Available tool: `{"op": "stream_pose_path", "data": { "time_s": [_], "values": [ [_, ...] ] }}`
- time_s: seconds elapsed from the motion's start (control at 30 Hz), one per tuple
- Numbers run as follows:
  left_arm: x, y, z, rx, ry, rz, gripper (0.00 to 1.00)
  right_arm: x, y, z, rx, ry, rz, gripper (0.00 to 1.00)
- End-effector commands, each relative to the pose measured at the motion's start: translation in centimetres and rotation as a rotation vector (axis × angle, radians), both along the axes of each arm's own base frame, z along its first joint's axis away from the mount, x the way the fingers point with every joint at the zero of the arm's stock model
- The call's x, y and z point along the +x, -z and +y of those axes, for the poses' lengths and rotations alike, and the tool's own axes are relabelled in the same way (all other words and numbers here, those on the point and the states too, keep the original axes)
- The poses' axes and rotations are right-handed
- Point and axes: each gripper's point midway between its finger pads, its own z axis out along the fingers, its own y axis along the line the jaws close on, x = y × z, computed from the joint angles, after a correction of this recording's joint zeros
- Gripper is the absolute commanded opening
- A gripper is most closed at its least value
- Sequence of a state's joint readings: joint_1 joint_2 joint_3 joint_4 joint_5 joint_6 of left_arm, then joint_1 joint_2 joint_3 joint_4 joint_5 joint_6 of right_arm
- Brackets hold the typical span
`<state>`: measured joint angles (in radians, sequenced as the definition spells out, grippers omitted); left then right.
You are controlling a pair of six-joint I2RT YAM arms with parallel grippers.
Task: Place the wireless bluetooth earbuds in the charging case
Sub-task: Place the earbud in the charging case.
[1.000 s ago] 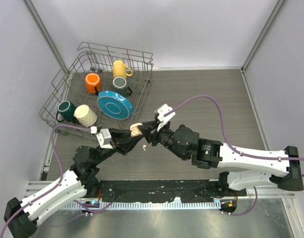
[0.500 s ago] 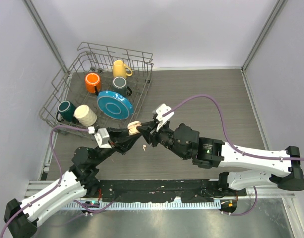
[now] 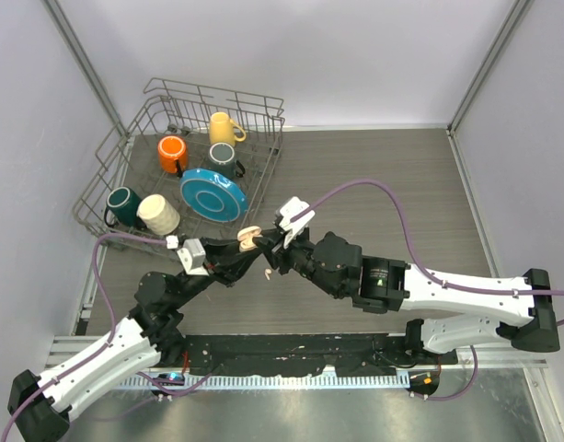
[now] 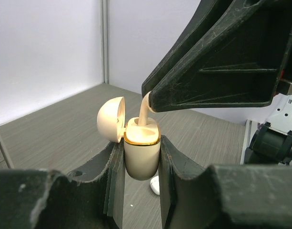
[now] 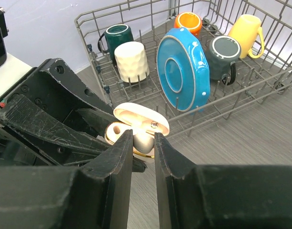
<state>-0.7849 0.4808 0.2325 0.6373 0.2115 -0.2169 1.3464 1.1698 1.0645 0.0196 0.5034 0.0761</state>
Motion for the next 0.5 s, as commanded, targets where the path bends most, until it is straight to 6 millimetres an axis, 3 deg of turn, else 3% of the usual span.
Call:
{"op": "stream_pose_path", "data": {
  "time_s": [0.0, 0.2, 0.47],
  "values": [
    [-0.9, -3.5, 0.3, -0.046, 0.016, -0.108, 0.00, 0.5, -1.8, -0.2, 0.008, 0.032, -0.042, 0.01],
    [-1.1, -3.1, 0.3, -0.028, 0.022, -0.114, 0.00, 0.5, -2.9, -0.8, 0.018, 0.033, -0.056, 0.01],
    [-1.1, -3.0, 0.1, -0.021, 0.029, -0.117, 0.00, 0.3, -2.3, -1.3, -0.025, 0.034, -0.049, 0.01]
  ]
}}
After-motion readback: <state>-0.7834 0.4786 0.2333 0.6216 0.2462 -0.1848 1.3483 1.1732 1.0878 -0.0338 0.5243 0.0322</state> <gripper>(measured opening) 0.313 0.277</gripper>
